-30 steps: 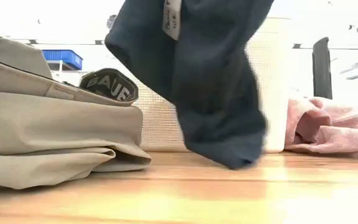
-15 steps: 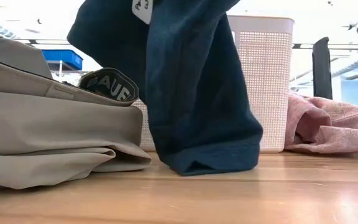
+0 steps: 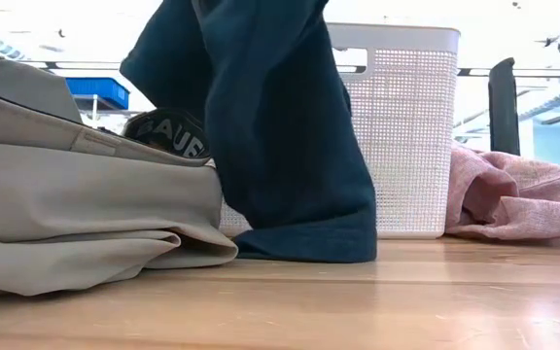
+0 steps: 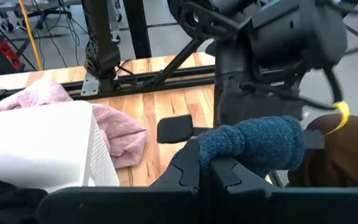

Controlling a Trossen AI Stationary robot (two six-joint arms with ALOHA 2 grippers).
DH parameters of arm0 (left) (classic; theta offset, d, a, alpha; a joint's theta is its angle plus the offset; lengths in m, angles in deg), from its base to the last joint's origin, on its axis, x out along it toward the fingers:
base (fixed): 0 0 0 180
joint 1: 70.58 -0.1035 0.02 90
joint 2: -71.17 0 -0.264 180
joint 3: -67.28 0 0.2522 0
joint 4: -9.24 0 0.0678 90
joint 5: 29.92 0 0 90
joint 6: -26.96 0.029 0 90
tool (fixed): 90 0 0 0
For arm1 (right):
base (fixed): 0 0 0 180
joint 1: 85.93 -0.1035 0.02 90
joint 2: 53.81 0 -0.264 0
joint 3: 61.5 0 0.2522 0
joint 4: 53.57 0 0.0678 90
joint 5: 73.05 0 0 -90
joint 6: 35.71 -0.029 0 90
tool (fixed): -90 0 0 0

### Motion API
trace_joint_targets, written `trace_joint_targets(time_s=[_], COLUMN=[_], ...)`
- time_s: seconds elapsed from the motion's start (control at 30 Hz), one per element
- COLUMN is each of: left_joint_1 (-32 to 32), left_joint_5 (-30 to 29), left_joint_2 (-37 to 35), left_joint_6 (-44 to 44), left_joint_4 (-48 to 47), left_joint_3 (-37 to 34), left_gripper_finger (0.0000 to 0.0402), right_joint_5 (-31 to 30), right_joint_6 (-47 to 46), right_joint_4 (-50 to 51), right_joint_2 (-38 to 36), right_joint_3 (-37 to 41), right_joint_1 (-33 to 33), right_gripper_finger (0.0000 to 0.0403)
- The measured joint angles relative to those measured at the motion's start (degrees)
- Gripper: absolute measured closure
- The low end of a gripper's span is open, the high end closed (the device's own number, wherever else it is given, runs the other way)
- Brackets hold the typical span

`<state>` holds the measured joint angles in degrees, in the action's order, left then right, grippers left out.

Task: Sort clothes
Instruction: Put the blue shorts into the laundry bin

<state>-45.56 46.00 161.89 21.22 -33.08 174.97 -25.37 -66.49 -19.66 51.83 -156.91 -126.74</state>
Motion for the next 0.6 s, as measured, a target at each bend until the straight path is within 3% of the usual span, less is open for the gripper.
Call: trace_joint_targets(time_s=[0.1, 0.4, 0.6], left_joint_1=[0.0, 0.24, 0.2], left_joint_5=[-0.01, 1.54, 1.87], left_joint_2=[-0.02, -0.02, 1.78], left_joint_6=[0.0, -0.95, -1.42], left_joint_4=[-0.72, -4.58, -0.32], left_joint_3=[0.0, -0.24, -3.53], left_gripper_finger=[0.0401, 0.0401, 0.0401], right_joint_5=[-0.01, 5.05, -0.44], right_joint_6=[4.23, 8.31, 14.45], right_joint_4=[-1.99, 1.99, 2.25], right_joint_2=[-0.1, -4.29, -8.65], right_joint_3=[-0.01, -0.01, -0.54], right_joint_1=[-0.13, -3.52, -6.59], right_gripper_finger=[0.0389, 0.0399, 0.04])
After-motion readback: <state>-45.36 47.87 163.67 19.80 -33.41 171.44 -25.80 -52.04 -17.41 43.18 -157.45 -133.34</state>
